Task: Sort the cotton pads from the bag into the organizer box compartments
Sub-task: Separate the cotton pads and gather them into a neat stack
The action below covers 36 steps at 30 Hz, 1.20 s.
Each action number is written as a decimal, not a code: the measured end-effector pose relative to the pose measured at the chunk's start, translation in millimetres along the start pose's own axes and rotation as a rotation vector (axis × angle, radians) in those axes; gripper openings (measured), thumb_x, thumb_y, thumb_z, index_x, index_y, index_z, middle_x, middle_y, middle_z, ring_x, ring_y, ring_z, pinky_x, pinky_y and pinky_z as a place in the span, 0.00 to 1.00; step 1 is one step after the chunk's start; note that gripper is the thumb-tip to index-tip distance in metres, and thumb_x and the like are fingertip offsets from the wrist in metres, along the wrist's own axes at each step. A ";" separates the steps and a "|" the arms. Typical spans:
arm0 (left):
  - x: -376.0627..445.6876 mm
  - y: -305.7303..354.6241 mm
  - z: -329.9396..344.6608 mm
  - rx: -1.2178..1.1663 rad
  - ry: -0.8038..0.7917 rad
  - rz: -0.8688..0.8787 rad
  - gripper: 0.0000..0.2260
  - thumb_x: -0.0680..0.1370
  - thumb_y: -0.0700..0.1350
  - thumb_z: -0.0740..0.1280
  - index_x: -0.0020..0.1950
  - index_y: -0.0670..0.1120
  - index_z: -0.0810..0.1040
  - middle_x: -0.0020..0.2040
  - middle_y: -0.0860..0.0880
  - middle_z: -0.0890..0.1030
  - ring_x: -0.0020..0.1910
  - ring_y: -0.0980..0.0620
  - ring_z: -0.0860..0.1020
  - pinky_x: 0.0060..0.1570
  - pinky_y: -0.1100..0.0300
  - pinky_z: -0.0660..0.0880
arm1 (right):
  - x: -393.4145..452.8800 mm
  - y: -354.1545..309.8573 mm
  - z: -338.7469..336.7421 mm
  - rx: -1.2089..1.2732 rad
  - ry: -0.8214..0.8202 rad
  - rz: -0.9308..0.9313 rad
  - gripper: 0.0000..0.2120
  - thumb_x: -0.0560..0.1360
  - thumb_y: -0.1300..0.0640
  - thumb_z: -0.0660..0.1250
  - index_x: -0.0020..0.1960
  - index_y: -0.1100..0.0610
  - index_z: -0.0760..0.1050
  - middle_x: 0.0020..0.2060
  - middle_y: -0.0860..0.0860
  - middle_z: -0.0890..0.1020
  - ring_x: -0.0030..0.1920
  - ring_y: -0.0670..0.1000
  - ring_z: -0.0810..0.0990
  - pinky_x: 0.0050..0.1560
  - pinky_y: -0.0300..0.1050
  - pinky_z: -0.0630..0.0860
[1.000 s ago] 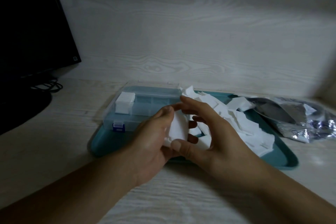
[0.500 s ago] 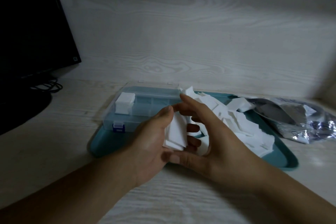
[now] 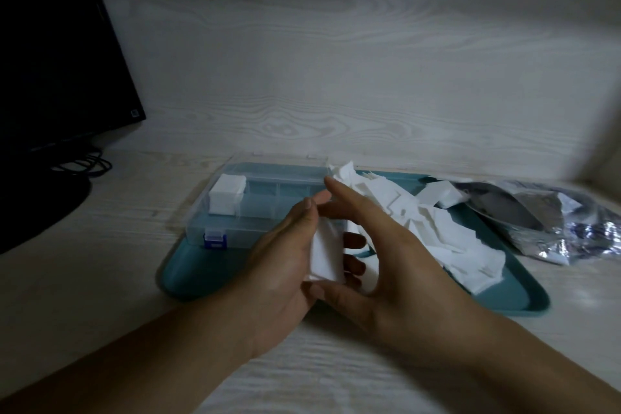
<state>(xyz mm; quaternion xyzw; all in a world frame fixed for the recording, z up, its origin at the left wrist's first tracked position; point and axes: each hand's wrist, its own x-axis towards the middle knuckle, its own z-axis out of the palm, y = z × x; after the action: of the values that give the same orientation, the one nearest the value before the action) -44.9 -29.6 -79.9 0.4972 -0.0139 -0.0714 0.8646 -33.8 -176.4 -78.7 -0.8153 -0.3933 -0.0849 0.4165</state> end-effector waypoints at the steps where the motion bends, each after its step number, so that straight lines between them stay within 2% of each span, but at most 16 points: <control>1: -0.1 -0.2 0.3 -0.009 -0.006 0.012 0.19 0.83 0.54 0.54 0.65 0.50 0.78 0.57 0.38 0.83 0.53 0.38 0.80 0.48 0.47 0.78 | 0.6 0.4 -0.7 -0.019 0.013 -0.011 0.43 0.70 0.55 0.77 0.77 0.45 0.56 0.66 0.38 0.71 0.64 0.38 0.72 0.58 0.29 0.72; 3: 0.5 0.2 -0.1 -0.029 -0.025 0.016 0.20 0.83 0.53 0.53 0.65 0.49 0.79 0.57 0.39 0.83 0.50 0.42 0.80 0.44 0.50 0.78 | 1.6 -0.8 -2.5 -0.024 0.031 -0.014 0.42 0.70 0.58 0.77 0.76 0.47 0.59 0.63 0.39 0.73 0.63 0.34 0.71 0.54 0.22 0.69; 6: 1.7 1.8 -0.7 -0.097 -0.055 -0.047 0.22 0.83 0.56 0.53 0.59 0.47 0.83 0.54 0.38 0.83 0.46 0.42 0.81 0.44 0.50 0.77 | 2.1 -1.2 -5.1 -0.035 0.059 -0.026 0.41 0.69 0.60 0.77 0.75 0.46 0.60 0.62 0.41 0.75 0.61 0.33 0.72 0.54 0.21 0.67; 9: 2.2 2.7 -1.1 -0.134 -0.068 -0.100 0.22 0.83 0.57 0.54 0.61 0.44 0.81 0.50 0.37 0.83 0.38 0.44 0.81 0.39 0.51 0.77 | 2.2 0.4 -5.7 -0.039 0.036 -0.030 0.43 0.69 0.56 0.78 0.76 0.46 0.58 0.64 0.42 0.74 0.64 0.37 0.71 0.57 0.25 0.69; 12: 0.1 1.9 -1.6 -0.099 -0.045 -0.081 0.19 0.83 0.55 0.56 0.63 0.45 0.79 0.46 0.40 0.84 0.34 0.47 0.81 0.34 0.56 0.77 | 1.7 1.7 -4.4 -0.005 -0.009 -0.006 0.45 0.69 0.52 0.78 0.77 0.45 0.55 0.65 0.39 0.72 0.66 0.40 0.70 0.59 0.32 0.72; 15: -0.4 0.9 -1.5 -0.052 -0.022 -0.005 0.18 0.84 0.52 0.55 0.63 0.47 0.80 0.50 0.42 0.85 0.38 0.49 0.83 0.34 0.56 0.77 | 2.4 2.4 -4.1 -0.007 -0.009 0.008 0.44 0.69 0.53 0.78 0.77 0.44 0.56 0.64 0.35 0.73 0.66 0.36 0.71 0.60 0.26 0.68; 18: -0.3 1.4 -1.4 -0.047 0.010 0.015 0.18 0.83 0.52 0.55 0.63 0.48 0.80 0.55 0.42 0.84 0.42 0.48 0.84 0.34 0.56 0.78 | 3.2 3.6 -5.3 0.007 -0.003 0.020 0.45 0.68 0.56 0.79 0.77 0.44 0.57 0.63 0.34 0.74 0.65 0.35 0.71 0.60 0.25 0.67; 20: -1.3 1.9 -0.9 -0.028 0.015 0.022 0.18 0.83 0.52 0.56 0.64 0.48 0.80 0.54 0.41 0.84 0.42 0.47 0.84 0.34 0.56 0.79 | 3.6 3.7 -5.8 0.003 -0.005 0.016 0.45 0.68 0.55 0.79 0.77 0.45 0.57 0.63 0.34 0.73 0.66 0.36 0.71 0.60 0.27 0.69; 23: -3.7 2.3 1.1 0.035 0.039 0.043 0.18 0.81 0.54 0.57 0.63 0.47 0.80 0.49 0.42 0.84 0.41 0.47 0.83 0.33 0.56 0.79 | 3.3 3.3 -5.6 0.020 -0.031 0.021 0.45 0.69 0.55 0.78 0.77 0.45 0.56 0.64 0.32 0.71 0.68 0.37 0.69 0.61 0.37 0.75; 27: -4.3 -0.5 1.2 0.140 0.078 0.075 0.19 0.76 0.59 0.59 0.60 0.52 0.81 0.51 0.45 0.85 0.45 0.48 0.83 0.36 0.57 0.79 | 2.4 1.4 -4.9 0.001 -0.059 0.019 0.44 0.70 0.53 0.77 0.78 0.43 0.54 0.66 0.35 0.71 0.65 0.37 0.71 0.59 0.31 0.73; 29: -3.8 -2.2 0.9 0.152 0.093 0.096 0.20 0.72 0.60 0.60 0.57 0.54 0.82 0.50 0.47 0.86 0.44 0.49 0.84 0.36 0.57 0.80 | 1.9 1.3 -4.0 -0.003 -0.064 0.023 0.45 0.70 0.53 0.77 0.78 0.42 0.54 0.65 0.38 0.72 0.62 0.39 0.74 0.57 0.32 0.74; 33: -4.1 -3.1 2.2 0.121 0.089 0.085 0.17 0.74 0.60 0.61 0.52 0.54 0.84 0.50 0.48 0.86 0.49 0.47 0.85 0.49 0.50 0.82 | 0.7 2.8 -0.3 -0.157 -0.034 -0.022 0.45 0.71 0.50 0.75 0.78 0.44 0.51 0.67 0.37 0.71 0.60 0.37 0.73 0.55 0.29 0.71; 36: -5.1 -3.4 5.4 0.093 0.102 0.100 0.17 0.74 0.59 0.61 0.50 0.53 0.84 0.48 0.47 0.86 0.45 0.48 0.85 0.43 0.53 0.83 | 0.3 3.8 2.9 -0.248 -0.016 -0.056 0.44 0.71 0.47 0.74 0.79 0.47 0.52 0.67 0.41 0.71 0.61 0.41 0.74 0.59 0.35 0.72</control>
<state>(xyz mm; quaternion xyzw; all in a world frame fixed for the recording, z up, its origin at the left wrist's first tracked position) -50.8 -35.1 -79.9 0.5386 0.0019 -0.0021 0.8426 -31.4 -175.4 -82.7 -0.8500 -0.4056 -0.1378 0.3067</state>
